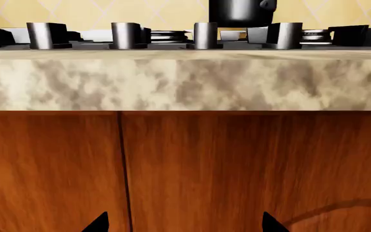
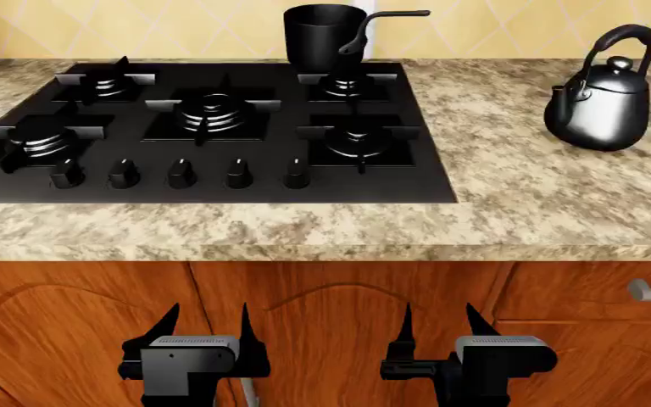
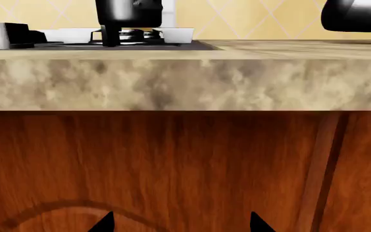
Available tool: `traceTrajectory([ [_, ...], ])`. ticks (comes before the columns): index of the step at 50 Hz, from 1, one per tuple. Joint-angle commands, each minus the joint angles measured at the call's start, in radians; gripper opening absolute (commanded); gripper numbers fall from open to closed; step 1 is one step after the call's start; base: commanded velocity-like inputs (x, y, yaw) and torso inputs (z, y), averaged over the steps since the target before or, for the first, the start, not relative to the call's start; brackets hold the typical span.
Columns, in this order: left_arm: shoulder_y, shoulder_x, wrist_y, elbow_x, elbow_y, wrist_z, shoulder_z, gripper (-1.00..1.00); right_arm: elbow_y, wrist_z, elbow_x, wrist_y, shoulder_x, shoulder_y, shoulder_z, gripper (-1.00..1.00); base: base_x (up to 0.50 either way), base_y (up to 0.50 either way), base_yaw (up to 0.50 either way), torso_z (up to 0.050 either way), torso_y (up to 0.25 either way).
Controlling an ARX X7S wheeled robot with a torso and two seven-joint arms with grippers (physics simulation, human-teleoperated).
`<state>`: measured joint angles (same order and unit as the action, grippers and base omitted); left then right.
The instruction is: Pick the kettle from the counter and place it on a stove burner. Then turn the burner on.
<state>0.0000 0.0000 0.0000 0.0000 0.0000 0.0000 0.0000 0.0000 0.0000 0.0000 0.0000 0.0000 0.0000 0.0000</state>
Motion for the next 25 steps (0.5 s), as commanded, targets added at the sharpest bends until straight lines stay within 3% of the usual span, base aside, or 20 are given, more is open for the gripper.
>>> traceTrajectory([
  [1,0.016,-0.016,0.001,-0.006,0.015,-0.027,0.018,1.00,0.005,0.022,0.001,0.002,0.016,0.007,-0.029,1.00,0.00,0.00,0.00,0.000,0.000],
  [13,0.012,-0.049,0.002,-0.039,0.009,-0.070,0.053,1.00,0.025,0.077,0.022,-0.006,0.045,0.017,-0.065,1.00,0.00,-0.03,0.00,0.000,0.000],
  [25,0.014,-0.068,0.007,-0.046,0.015,-0.100,0.077,1.00,0.027,0.101,0.038,-0.009,0.064,0.019,-0.091,1.00,0.00,-0.46,0.00,0.000,0.000],
])
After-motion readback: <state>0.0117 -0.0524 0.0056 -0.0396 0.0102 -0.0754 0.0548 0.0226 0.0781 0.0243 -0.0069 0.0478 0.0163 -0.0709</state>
